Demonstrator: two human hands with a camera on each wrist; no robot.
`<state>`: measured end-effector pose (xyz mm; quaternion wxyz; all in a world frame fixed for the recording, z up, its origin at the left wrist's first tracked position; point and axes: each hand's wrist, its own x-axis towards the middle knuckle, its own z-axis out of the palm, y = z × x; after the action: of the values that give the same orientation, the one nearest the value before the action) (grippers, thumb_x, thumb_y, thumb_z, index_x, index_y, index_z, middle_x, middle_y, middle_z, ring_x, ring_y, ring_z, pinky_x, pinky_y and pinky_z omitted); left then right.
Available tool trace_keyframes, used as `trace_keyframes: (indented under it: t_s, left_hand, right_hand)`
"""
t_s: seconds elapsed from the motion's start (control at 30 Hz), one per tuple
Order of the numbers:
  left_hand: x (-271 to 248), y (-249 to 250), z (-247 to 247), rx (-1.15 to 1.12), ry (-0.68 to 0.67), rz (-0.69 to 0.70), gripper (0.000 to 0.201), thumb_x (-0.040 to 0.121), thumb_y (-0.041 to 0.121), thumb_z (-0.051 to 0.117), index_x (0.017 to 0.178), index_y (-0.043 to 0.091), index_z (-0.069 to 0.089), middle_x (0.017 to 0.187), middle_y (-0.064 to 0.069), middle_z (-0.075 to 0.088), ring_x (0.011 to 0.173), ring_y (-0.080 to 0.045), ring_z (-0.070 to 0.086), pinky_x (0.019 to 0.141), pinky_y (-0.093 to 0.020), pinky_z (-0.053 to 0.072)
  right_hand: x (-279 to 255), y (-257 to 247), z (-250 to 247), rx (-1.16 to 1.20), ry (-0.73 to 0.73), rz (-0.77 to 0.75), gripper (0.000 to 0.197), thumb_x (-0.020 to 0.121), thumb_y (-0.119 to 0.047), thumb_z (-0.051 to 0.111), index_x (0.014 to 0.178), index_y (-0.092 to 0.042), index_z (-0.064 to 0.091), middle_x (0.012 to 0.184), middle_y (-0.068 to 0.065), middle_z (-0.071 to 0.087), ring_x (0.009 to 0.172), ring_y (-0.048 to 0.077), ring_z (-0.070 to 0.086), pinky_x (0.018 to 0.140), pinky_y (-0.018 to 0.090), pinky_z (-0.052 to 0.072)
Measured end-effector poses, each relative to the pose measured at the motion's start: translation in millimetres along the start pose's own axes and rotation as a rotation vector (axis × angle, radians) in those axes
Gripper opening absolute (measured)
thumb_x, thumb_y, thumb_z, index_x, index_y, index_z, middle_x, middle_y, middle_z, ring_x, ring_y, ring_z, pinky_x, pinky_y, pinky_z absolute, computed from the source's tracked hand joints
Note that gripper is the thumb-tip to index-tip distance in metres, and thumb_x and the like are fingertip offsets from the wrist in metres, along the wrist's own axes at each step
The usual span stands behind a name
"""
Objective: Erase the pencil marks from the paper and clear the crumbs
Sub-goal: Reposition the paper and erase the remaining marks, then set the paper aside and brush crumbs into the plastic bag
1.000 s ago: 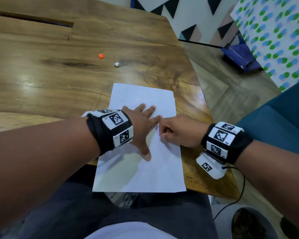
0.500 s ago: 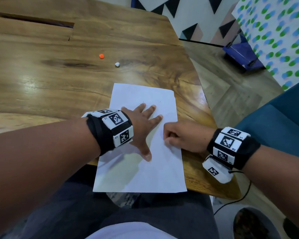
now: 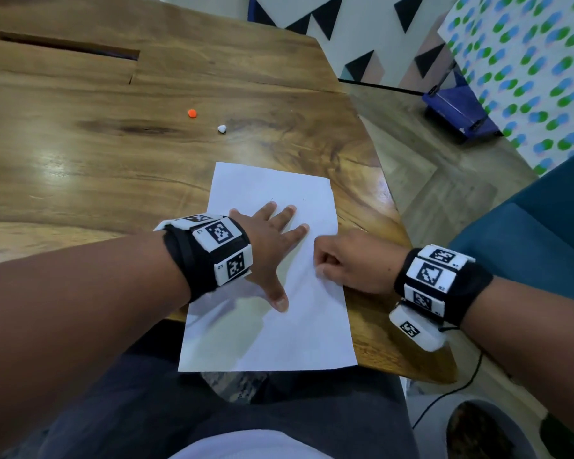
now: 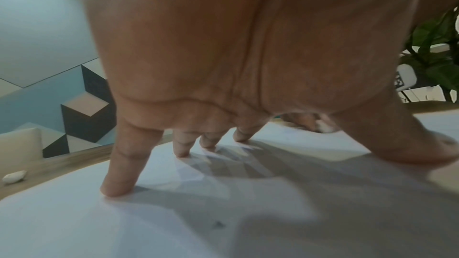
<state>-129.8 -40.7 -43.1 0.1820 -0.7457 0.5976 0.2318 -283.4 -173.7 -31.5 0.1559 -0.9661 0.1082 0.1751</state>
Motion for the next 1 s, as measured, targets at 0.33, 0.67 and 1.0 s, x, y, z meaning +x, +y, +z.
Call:
trace_keyframes:
  t_s: [0.33, 0.67, 1.0]
  left_hand:
    - [-1.2, -1.4, 1.5, -0.025, 0.012, 0.012, 0.143, 0.060, 0.082, 0.075, 0.158, 0.037, -0.019, 0.167, 0.004, -0.029, 0.155, -0.026, -0.022, 0.116, -0.070, 0.018]
    - [-25.5, -22.9, 18.4, -0.101, 0.295, 0.025, 0.094, 0.083, 0.083, 0.045, 0.160, 0.037, 0.018, 0.172, 0.005, -0.002, 0.157, -0.027, 0.002, 0.121, -0.062, 0.016]
    - [-37.8, -88.3, 11.9, -0.344, 0.248, -0.471, 0.049, 0.096, 0.060, 0.051, 0.114, 0.017, 0.064, 0.133, -0.016, 0.040, 0.130, -0.040, 0.037, 0.105, -0.053, 0.041]
  right_hand:
    - [-10.7, -22.0, 8.7, -0.058, -0.065, -0.014, 0.011, 0.094, -0.038, 0.055, 0.095, -0.027, 0.056, 0.081, -0.011, 0.062, 0.075, 0.011, 0.058, 0.065, 0.030, 0.049]
    - [5.2, 31.4, -26.9, 0.450, 0.347, 0.425, 0.004, 0.086, -0.019, 0.059, 0.084, -0.018, 0.056, 0.077, 0.004, 0.072, 0.066, 0.023, 0.073, 0.064, 0.043, 0.062]
    - [14.5, 6.8, -12.6, 0.419, 0.200, 0.549, 0.024, 0.096, -0.022, 0.040, 0.098, -0.009, 0.061, 0.083, 0.011, 0.069, 0.061, 0.020, 0.066, 0.056, 0.030, 0.057]
